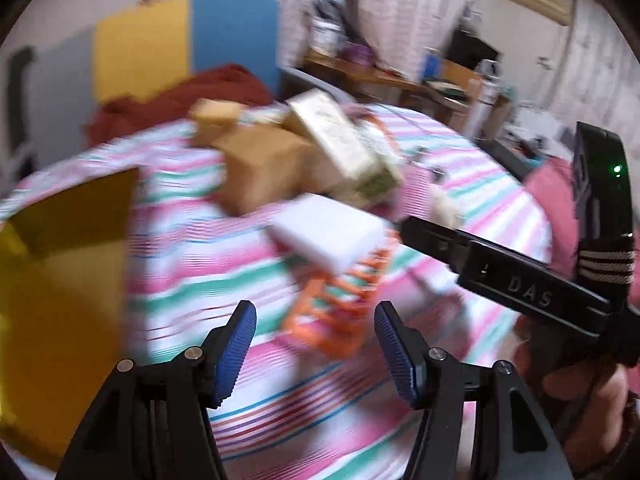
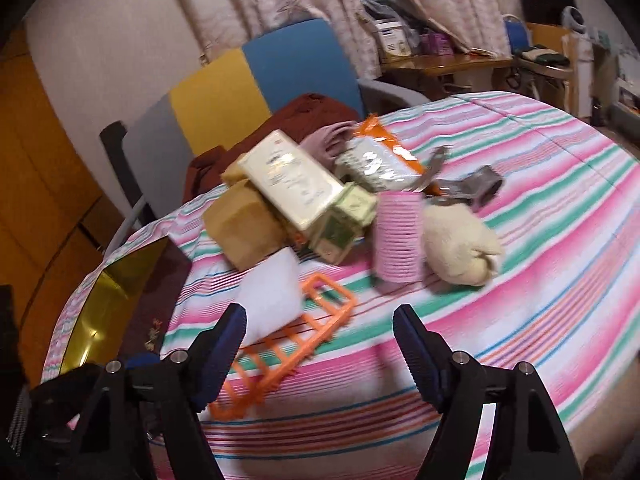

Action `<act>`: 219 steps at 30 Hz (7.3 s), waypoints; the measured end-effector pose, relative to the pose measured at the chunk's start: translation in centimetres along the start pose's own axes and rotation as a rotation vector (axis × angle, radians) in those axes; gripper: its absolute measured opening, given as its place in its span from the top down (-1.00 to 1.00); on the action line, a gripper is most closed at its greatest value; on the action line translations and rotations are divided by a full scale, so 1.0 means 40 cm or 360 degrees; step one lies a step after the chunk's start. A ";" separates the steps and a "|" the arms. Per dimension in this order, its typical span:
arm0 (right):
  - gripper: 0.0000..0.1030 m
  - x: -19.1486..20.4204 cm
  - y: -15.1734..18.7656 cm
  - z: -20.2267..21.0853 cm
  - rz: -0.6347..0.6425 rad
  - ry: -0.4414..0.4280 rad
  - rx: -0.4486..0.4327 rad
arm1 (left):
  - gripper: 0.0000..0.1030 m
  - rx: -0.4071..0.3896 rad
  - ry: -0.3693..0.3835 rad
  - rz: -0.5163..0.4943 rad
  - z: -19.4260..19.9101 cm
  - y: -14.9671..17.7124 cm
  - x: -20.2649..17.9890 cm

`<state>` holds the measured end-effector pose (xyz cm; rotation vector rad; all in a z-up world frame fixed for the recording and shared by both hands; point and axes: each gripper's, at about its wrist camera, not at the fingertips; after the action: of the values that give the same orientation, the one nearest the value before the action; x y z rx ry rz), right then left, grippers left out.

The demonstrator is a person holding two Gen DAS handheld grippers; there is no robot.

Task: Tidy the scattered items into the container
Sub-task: 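Grasp the orange plastic rack with the left tool while the right tool grasps the white sponge, then carry the rack and sponge over the gold tray and open both tools, then move both tools back toward the pile of items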

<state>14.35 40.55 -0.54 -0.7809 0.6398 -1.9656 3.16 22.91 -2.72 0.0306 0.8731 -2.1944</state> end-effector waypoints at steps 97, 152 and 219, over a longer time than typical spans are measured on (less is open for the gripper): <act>-0.25 0.059 0.019 -0.141 0.0163 0.0449 0.0431 | 0.01 -0.0264 -0.0222 0.0236 0.201 0.059 0.164; -0.62 0.765 -0.117 -0.405 0.0168 -0.0687 0.0550 | -0.07 -0.0303 -0.0716 0.0956 0.351 0.030 0.683; 0.00 -0.100 -0.025 -0.099 -0.0025 0.0003 0.0220 | -0.07 0.0100 -0.0054 0.0139 -0.085 -0.075 -0.037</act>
<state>12.48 45.03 -3.58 -0.7010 0.4938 -2.0017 1.41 27.31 -3.16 0.0611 0.7697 -2.1341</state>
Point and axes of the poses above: each gripper's, at about its wrist camera, not at the fingertips, and z roughly against the way its jaws point, x to its left, y to its underside, and after that the axes turned 5 degrees about z, right-handed
